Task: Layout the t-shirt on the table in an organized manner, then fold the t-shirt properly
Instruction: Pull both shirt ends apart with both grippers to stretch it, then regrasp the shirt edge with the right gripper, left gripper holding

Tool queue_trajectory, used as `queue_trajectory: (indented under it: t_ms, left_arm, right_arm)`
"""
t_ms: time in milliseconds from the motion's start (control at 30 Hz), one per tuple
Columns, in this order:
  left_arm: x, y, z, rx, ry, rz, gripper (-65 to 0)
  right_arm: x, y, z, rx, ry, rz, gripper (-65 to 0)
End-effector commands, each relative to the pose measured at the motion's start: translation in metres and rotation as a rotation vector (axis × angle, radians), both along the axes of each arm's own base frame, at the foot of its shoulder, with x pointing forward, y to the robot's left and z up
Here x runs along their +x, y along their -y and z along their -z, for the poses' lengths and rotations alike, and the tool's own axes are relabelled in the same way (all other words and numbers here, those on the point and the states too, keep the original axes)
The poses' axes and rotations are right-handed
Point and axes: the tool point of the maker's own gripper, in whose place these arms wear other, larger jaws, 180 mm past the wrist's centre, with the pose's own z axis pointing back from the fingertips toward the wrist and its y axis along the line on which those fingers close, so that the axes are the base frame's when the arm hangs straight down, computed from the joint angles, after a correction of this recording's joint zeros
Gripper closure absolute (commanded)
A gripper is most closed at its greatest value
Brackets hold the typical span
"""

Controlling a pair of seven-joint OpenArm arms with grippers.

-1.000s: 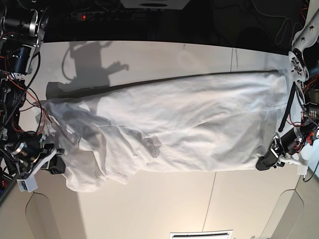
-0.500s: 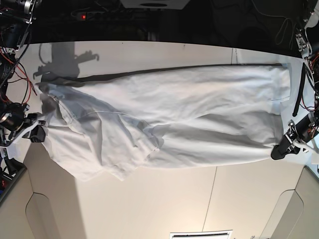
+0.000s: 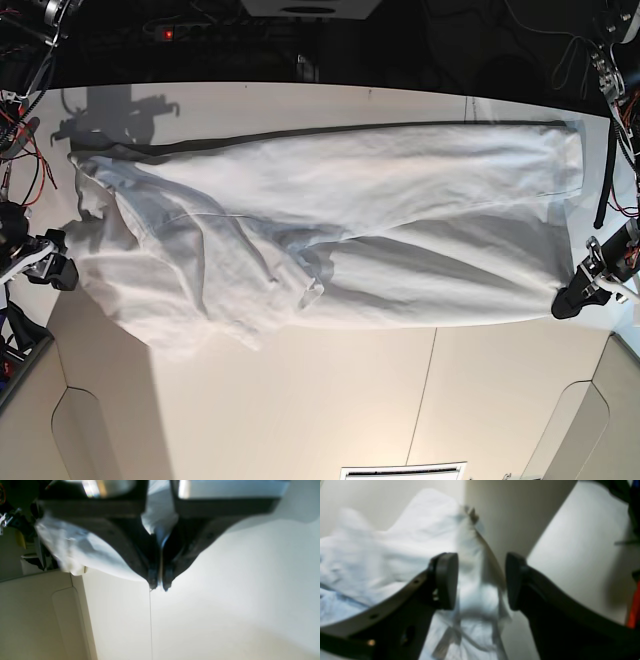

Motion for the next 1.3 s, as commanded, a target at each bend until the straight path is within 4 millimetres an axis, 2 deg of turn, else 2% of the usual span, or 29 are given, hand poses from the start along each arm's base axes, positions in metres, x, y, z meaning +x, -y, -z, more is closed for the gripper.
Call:
queue_trajectory:
  t_ms: [0, 267, 367, 467, 633, 767, 867, 1000, 1133, 1267]
  left_arm:
    - [0.012, -0.013, -0.027, 0.021, 0.082, -0.016, 0.0]
    - [0.011, -0.013, -0.025, 0.035, 0.071, -0.012, 0.0]
    - [0.011, -0.014, -0.025, 0.034, 0.074, -0.014, 0.0]
    - [0.011, -0.012, -0.024, 0.032, 0.073, -0.013, 0.0]
    - [0.011, -0.008, -0.022, 0.025, 0.070, -0.009, 0.0]
    - [0.012, 0.001, -0.015, 0.021, 0.058, 0.001, 0.0]
    - [0.011, 0.008, -0.008, 0.022, 0.043, 0.012, 0.0]
    - [0.012, 0.013, -0.005, 0.013, 0.042, 0.015, 0.0]
    - [0.012, 0.013, -0.006, 0.013, 0.045, 0.013, 0.0]
    - [0.012, 0.013, -0.006, 0.012, 0.045, 0.013, 0.0]
  right_arm:
    - [0.014, 0.004, -0.023, -0.010, 0.087, 0.000, -30.4]
    - [0.057, -0.008, -0.071, -0.002, 0.272, -0.002, -30.3]
    - [0.080, -0.019, -0.076, -0.024, 0.285, -0.010, -30.3]
    - [0.110, -0.036, -0.062, -0.060, 0.260, -0.026, -30.3]
    - [0.158, -0.064, -0.018, -0.145, 0.172, -0.017, -30.3]
    - [0.183, -0.084, 0.011, -0.286, 0.138, -0.013, -30.3]
    - [0.184, -0.099, 0.030, -0.361, 0.078, -0.025, -30.3]
    - [0.178, -0.117, 0.045, -0.399, 0.052, -0.045, -28.3]
    - [0.169, -0.115, 0.057, -0.416, 0.027, -0.016, -15.9]
    - [0.157, -0.105, 0.071, -0.436, 0.009, 0.010, 0.0]
